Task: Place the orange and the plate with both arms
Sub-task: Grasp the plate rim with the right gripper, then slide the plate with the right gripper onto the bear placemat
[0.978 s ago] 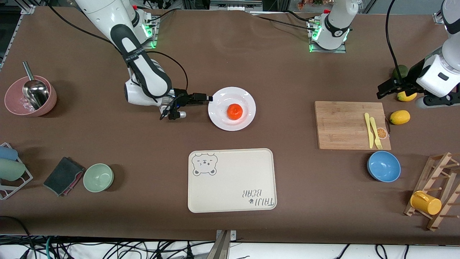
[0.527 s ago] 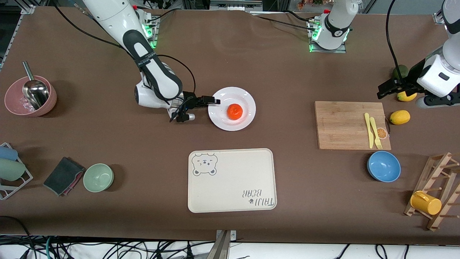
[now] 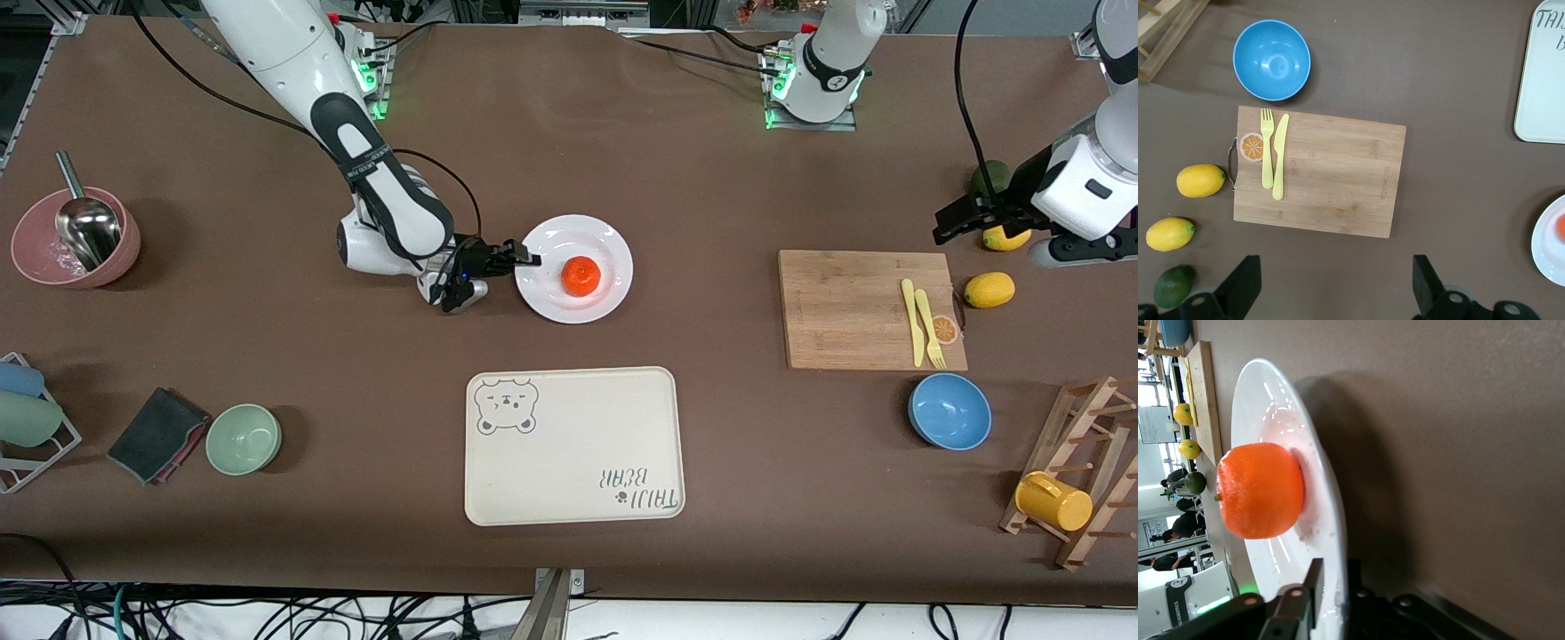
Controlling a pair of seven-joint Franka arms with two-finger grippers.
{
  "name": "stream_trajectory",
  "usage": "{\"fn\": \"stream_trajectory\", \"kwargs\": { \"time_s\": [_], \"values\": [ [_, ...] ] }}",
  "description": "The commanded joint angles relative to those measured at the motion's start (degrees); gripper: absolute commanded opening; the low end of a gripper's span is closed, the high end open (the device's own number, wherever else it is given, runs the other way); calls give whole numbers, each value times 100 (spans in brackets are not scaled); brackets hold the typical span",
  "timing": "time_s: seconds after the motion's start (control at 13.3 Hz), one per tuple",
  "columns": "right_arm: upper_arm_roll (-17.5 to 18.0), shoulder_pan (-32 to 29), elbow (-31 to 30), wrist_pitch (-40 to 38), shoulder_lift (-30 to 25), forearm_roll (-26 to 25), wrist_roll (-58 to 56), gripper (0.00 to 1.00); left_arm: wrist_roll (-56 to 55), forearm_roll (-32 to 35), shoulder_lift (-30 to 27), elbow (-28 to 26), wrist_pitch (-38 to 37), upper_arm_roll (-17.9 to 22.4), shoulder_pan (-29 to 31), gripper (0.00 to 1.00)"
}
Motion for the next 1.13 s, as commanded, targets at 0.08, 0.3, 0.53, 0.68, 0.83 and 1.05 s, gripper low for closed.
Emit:
{"fn": "stream_trajectory", "kwargs": {
  "time_s": [0.08, 0.3, 0.53, 0.68, 0.83, 1.05],
  "values": [
    [37, -67, 269, -6, 135, 86, -201, 0, 9, -3, 75, 168, -106, -9, 26, 100],
    [37, -242, 392, -24, 144, 104, -139, 0, 27, -3, 75, 159, -106, -9, 26, 100],
    [37, -374, 717, -138, 179, 139, 368, 0, 18, -3, 84, 168, -97, -9, 26, 100],
    [37, -392, 1085, -129, 240, 96, 834, 0, 44, -3, 84, 168, -79, -9, 26, 100],
    [28, -401, 1707, -129, 564, 60, 1309, 0, 53, -3, 84, 168, -79, -9, 26, 100],
    [-77, -392, 2823, -51, 1223, -386, 2239, 0, 53, -12, 84, 168, -62, 0, 61, 100]
  ]
}}
